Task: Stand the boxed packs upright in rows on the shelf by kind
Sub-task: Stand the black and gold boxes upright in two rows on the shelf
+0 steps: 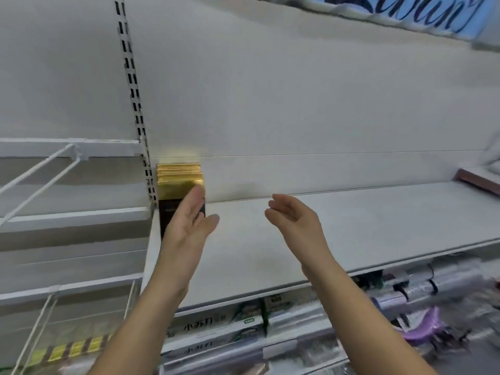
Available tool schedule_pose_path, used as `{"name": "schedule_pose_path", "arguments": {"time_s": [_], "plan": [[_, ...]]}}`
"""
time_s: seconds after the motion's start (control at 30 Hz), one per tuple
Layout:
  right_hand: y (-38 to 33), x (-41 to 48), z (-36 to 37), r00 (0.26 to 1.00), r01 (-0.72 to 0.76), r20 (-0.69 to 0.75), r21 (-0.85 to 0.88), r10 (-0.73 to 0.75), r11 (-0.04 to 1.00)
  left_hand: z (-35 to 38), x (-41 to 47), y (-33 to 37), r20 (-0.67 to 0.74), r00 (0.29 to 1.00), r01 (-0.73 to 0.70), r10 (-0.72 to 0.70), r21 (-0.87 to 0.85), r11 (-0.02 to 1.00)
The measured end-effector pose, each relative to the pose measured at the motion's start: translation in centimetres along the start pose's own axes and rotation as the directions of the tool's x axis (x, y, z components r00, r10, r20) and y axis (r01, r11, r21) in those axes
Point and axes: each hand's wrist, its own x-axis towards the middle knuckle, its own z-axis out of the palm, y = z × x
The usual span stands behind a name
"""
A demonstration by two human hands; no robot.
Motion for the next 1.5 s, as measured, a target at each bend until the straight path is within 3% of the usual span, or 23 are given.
{"name": "schedule_pose_path", "arguments": {"time_s": [0.17, 0.43, 0.63, 0.9, 1.2, 1.5], "plan": [[1.2, -3.1, -12.2, 0.995, 0.004, -0.101, 0.027, -0.001, 1.000, 12.7, -1.5, -1.9, 0.245, 0.965, 0.092, -0.097, 0.030, 0.995], [5.5, -9.8, -38.1, 0.936, -0.022, -0.351, 0.031, 0.031, 0.999, 38.8, -7.0, -2.7, 0.545, 0.826, 0.180, -0.144, -0.014, 0.984], [7.0, -14.3, -53.5, 0.859, -0.062, -0.509, -0.012, 0.047, 0.998, 54.9, -11.6, -3.1, 0.672, 0.722, 0.200, -0.165, 0.025, 0.979], [9.9, -13.9, -66.1, 0.776, -0.076, -0.628, -0.001, 0.059, 0.997, 70.8, -13.0, -5.1, 0.768, 0.627, 0.147, -0.131, 0.048, 0.988], [13.6, -5.1, -81.4, 0.760, -0.134, -0.645, -0.030, 0.083, 0.990, 88.3, -7.4, -9.3, 0.746, 0.649, 0.208, -0.150, 0.016, 0.978], [17.4, 3.1, -95.9, 0.773, -0.135, -0.626, 0.002, 0.107, 0.991, 103.7, -2.9, -11.7, 0.701, 0.693, 0.156, -0.171, 0.085, 0.984]]}}
